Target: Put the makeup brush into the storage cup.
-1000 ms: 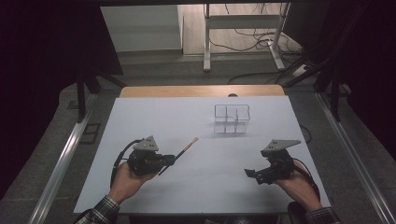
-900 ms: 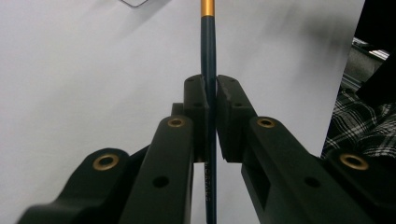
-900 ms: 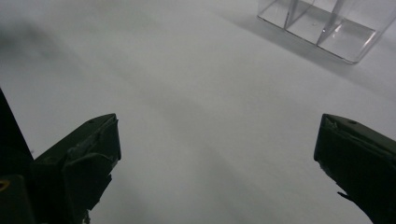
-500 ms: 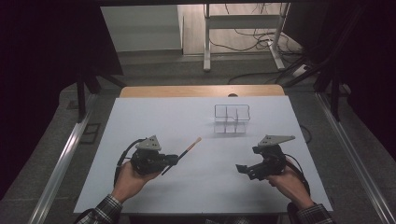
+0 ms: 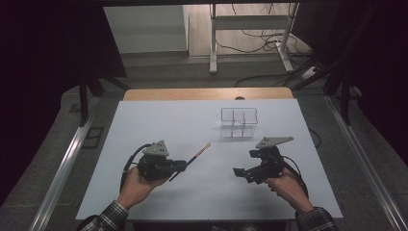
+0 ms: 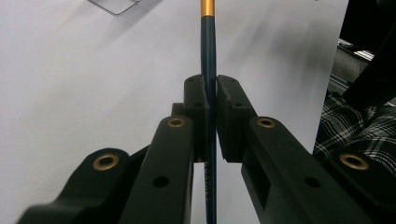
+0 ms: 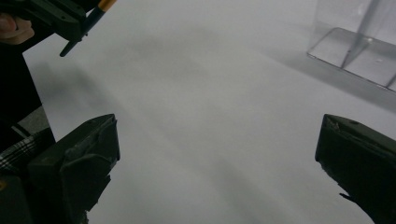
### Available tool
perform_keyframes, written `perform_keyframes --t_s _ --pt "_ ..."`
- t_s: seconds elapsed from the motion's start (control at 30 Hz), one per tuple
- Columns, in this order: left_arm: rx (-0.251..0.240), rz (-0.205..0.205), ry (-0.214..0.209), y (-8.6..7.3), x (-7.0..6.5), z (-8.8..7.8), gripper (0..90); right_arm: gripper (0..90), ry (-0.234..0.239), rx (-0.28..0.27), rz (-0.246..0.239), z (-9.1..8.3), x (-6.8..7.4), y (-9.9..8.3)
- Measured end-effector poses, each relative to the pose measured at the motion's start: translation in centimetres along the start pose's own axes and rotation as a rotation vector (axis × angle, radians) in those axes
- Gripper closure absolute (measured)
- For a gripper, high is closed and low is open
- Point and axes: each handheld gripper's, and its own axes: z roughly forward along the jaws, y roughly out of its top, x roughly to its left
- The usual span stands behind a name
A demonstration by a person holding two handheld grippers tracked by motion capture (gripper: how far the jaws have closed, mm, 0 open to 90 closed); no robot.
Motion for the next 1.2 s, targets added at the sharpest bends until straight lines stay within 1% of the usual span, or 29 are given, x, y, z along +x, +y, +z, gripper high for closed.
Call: perform_keyframes --t_s 0.07,0.17,0.27,0.33,0.4,0.43,0.47,0.57,0.6,0.73,0.77,0.83,1.07,1.17,1.2 --pt "0.000 0.004 -0.001 0.0 0.0 0.1 83.5 0.0 0.004 0.007 -0.012 0.5 0.4 0.3" --pt "0.000 0.006 -0.001 0.1 0.0 0.1 83.5 0.0 0.007 0.012 -0.013 0.8 0.7 0.5" --pt "-0.003 0.005 -0.001 0.1 0.0 0.2 83.5 0.0 0.029 0.002 -0.010 1.3 1.0 0.9" --pt "-0.006 0.006 -0.002 0.1 0.0 0.2 83.5 0.0 0.033 0.002 -0.009 1.5 1.0 1.0" --pt "-0.006 0.006 -0.002 0.2 0.0 0.3 83.5 0.0 0.040 0.000 -0.005 1.7 1.1 1.1" --pt "-0.006 0.004 -0.003 0.2 -0.1 0.4 83.5 0.0 0.052 -0.003 0.000 2.0 1.1 1.2" --pt "-0.006 0.004 -0.003 0.2 -0.1 0.4 83.5 0.0 0.052 -0.003 0.000 2.0 1.1 1.2" --pt "-0.002 0.011 -0.004 0.3 -0.1 0.5 83.5 0.0 0.067 -0.019 0.002 2.3 1.2 1.4" --pt "-0.003 0.009 -0.006 0.3 -0.2 0.6 83.5 0.0 0.082 -0.035 0.013 2.6 1.3 1.6" --pt "0.002 0.017 -0.007 0.4 -0.3 0.9 83.5 0.0 0.096 -0.051 0.027 2.9 1.4 1.8" --pt "0.002 0.018 -0.007 0.4 -0.3 0.9 83.5 0.0 0.103 -0.059 0.043 3.2 1.5 2.1" --pt "0.003 0.022 -0.012 0.5 -0.3 1.0 83.5 0.0 0.113 -0.063 0.045 3.4 1.6 2.2" --pt "-0.003 0.026 -0.019 0.6 -0.5 1.3 83.5 0.0 0.122 -0.054 0.040 4.2 2.4 2.7" --pt "-0.007 0.029 -0.023 0.7 -0.5 1.3 83.5 0.5 0.146 -0.054 0.058 4.7 2.7 3.0" --pt "-0.011 0.026 -0.027 0.7 -0.6 1.4 83.5 0.5 0.146 -0.054 0.058 4.7 2.7 3.0"
